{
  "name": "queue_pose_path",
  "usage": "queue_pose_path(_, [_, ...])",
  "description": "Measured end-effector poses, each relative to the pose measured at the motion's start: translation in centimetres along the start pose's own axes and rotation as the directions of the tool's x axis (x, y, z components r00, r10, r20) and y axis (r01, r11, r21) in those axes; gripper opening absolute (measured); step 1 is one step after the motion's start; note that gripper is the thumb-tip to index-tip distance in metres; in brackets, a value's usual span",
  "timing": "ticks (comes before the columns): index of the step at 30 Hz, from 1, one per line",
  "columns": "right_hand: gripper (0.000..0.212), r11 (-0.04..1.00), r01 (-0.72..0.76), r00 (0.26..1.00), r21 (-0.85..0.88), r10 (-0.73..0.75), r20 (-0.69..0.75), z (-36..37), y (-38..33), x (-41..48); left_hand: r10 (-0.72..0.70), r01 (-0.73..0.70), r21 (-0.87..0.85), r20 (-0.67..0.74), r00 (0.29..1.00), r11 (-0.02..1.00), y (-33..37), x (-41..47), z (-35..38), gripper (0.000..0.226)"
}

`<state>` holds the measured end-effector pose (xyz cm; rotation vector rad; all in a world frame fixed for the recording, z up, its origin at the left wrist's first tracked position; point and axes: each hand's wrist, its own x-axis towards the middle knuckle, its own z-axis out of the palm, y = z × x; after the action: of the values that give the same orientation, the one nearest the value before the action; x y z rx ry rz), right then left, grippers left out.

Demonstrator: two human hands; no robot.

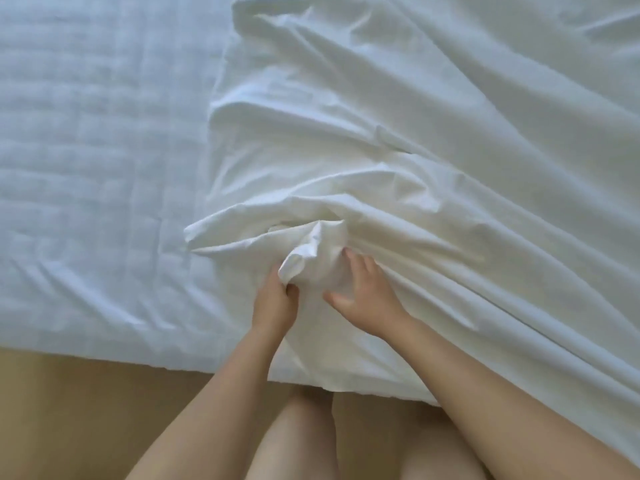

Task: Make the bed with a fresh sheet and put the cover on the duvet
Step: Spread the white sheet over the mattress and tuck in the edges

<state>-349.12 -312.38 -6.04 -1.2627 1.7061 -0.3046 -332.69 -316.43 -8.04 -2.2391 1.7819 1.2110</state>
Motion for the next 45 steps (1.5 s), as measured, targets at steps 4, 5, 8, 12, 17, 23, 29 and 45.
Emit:
queue_pose_path(4, [0.106,0.935,-0.186,0.982,0.302,0.190,0.017,3.6,-6.6,4.0,-0.008,0.042,-0.179,0.186,0.982,0.983,-4.5,-2.1,-3.4,0.016])
queue_pose_path(5, [0.104,0.934,-0.212,0.977,0.288,0.211,0.036,4.9,-8.0,4.7,-0.012,0.054,-0.172,0.236,0.972,0.984,-6.4,-3.4,-4.3,0.019])
queue_pose_path(8, [0.051,0.986,-0.145,0.947,0.082,0.114,0.301,11.3,-11.8,4.2,-0.118,0.186,-0.163,0.357,0.927,0.969,-13.4,-8.2,-6.2,0.025])
queue_pose_path(12, [0.016,0.991,-0.120,0.816,-0.052,0.129,0.564,21.1,-13.9,-1.0,-0.433,0.507,-0.152,0.350,0.831,0.849,-21.5,-13.0,-7.0,0.026])
queue_pose_path(17, [0.039,0.992,-0.106,0.789,-0.072,0.127,0.602,23.1,-14.5,-0.7,-0.641,0.670,-0.511,0.268,0.720,0.539,-24.6,-10.5,-7.9,0.021])
queue_pose_path(23, [0.037,0.985,-0.016,0.937,-0.174,0.076,0.342,16.5,-13.4,5.8,-0.433,0.412,-0.532,0.092,0.896,0.740,-19.0,-1.9,-8.1,0.065])
queue_pose_path(29, [0.032,0.976,-0.148,0.986,-0.163,0.157,0.048,7.3,-10.9,10.2,-0.325,0.297,-0.411,0.001,0.946,0.862,-11.1,5.8,-8.6,0.047])
queue_pose_path(45, [0.054,0.992,-0.112,0.983,0.063,0.120,-0.139,3.9,-17.3,22.1,-0.020,0.021,-0.052,0.019,1.000,0.998,-1.9,24.6,-18.6,0.060])
